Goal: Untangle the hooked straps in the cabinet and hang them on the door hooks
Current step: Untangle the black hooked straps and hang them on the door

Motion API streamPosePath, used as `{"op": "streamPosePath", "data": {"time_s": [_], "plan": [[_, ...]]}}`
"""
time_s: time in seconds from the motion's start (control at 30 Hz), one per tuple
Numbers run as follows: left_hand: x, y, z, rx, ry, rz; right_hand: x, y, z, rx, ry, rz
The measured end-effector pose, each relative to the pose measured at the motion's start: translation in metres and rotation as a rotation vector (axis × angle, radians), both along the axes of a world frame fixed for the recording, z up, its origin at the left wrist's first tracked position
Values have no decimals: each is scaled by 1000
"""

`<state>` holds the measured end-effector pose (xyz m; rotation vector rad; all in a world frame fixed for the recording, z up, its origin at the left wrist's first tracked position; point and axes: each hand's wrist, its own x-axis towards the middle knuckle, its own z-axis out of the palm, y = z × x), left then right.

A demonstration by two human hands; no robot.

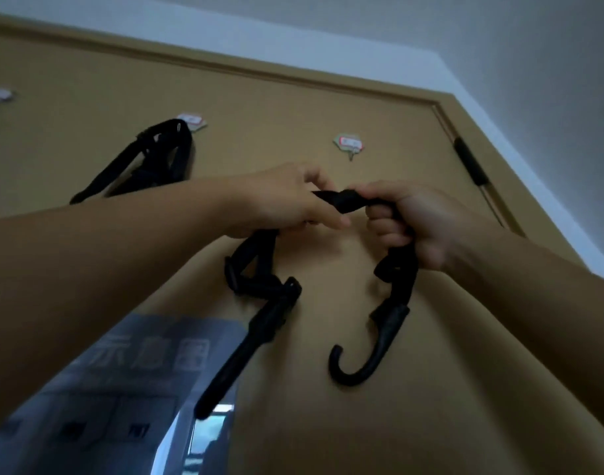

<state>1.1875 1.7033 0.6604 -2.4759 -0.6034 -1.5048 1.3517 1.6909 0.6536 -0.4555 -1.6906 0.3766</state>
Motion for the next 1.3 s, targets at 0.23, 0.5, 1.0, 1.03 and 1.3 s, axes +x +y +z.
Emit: {"op": "streamPosePath", "data": {"time_s": [0.23,0.5,1.0,1.03,1.3], "plan": [[38,35,54,786,-203,152,25,21,74,132,150,41],[67,45,142,835,-369,244,33,30,139,383,287,-282],[53,38,131,906,-73,590,22,17,122,394,-26,-845],[53,37,127,877,-51,626,21,17,118,400,-27,-831],[54,28,89,698,-58,695,8,25,82,530,-45,-872]]}}
